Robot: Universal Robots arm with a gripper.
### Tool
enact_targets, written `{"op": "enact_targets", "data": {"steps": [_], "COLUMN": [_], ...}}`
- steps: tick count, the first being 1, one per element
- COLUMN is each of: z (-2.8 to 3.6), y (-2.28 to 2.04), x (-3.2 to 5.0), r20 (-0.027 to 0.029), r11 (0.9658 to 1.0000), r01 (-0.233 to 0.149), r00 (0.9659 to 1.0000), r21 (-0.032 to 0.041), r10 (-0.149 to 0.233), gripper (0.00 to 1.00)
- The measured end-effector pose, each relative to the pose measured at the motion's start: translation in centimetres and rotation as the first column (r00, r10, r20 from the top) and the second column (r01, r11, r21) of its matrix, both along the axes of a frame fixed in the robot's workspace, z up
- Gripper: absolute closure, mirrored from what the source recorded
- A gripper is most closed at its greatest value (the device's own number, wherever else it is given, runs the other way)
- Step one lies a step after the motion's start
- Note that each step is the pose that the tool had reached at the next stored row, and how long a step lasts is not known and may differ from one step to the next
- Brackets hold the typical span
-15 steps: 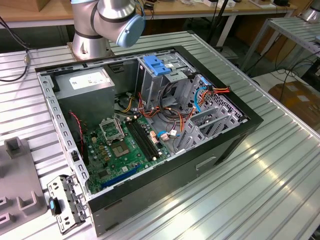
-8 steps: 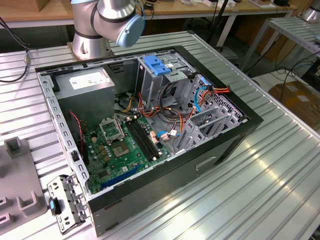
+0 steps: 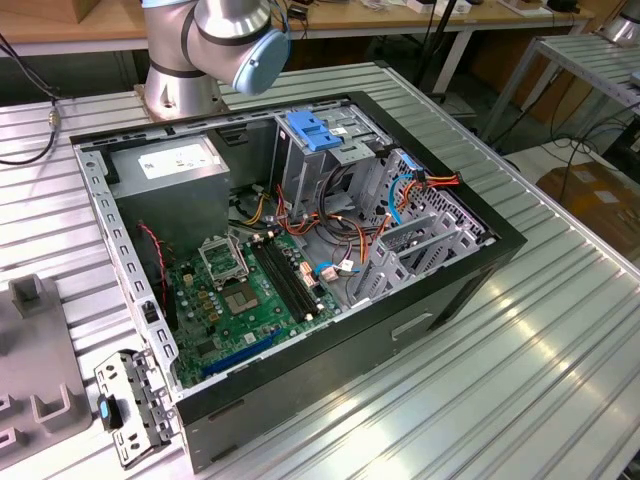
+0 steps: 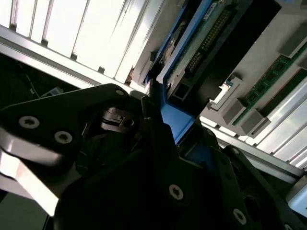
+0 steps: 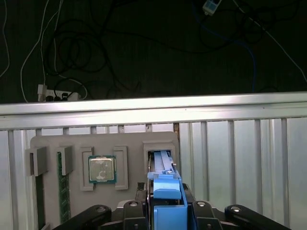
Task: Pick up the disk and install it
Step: 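Pick up the disk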
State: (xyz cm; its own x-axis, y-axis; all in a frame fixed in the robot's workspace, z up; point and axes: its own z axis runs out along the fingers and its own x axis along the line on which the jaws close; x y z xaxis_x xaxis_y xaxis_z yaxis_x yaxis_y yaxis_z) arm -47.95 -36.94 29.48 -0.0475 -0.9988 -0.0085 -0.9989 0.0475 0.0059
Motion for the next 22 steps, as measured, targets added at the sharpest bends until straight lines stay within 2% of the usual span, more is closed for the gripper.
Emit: {"op": "enact_targets", "data": {"steps": [22], "z": [0.02], "y": [0.0], "x": [0.0], "r20": [0.0002], "r11": [0.9999], "r01": [-0.012], "r00": [0.9999], "r21": [0.0001], "r10": [0.012], "gripper": [0.63]}}
